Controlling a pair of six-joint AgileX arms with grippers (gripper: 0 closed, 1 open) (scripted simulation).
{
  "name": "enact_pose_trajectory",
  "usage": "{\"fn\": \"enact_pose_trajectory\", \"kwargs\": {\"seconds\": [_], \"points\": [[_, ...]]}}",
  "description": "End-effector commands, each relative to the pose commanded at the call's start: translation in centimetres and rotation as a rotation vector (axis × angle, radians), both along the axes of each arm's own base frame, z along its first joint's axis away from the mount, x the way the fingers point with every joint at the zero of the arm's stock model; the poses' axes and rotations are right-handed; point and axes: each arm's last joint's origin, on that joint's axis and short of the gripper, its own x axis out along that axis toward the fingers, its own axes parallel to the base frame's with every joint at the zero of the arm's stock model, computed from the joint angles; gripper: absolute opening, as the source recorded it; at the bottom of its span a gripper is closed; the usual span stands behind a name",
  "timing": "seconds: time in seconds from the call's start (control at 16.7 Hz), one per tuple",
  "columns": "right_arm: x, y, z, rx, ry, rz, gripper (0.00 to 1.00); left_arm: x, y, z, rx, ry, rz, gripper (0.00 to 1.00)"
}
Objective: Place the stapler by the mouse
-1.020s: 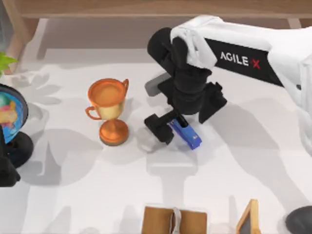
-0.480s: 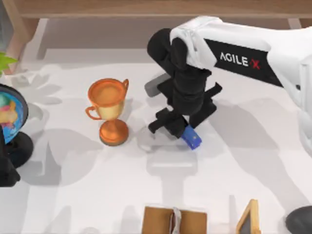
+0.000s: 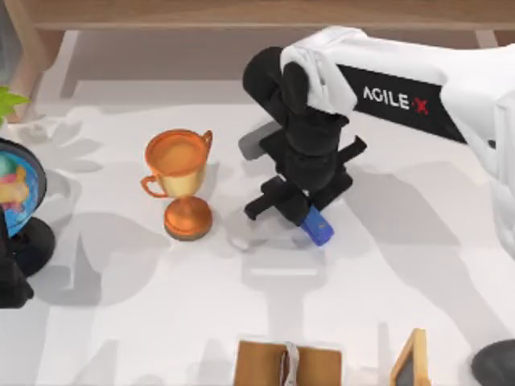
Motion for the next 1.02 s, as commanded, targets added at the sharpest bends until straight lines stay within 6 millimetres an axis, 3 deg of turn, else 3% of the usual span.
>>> {"fn": "enact_pose_trajectory", "kwargs": {"seconds": [0.3, 0.66, 1.02], "points": [[0.1, -0.1, 0.2, 0.000, -0.003, -0.003, 0.00, 0.0, 0.0, 0.0, 0.000, 0.000, 0.000, 1.00], [0.1, -0.1, 2.9, -0.001, -0.001, -0.003, 0.00, 0.0, 0.0, 0.0, 0.000, 0.000, 0.000, 1.00], [0.2, -0.5, 3.2, 0.002, -0.006, -0.015, 0.00, 0.0, 0.0, 0.0, 0.000, 0.000, 0.000, 1.00]]}}
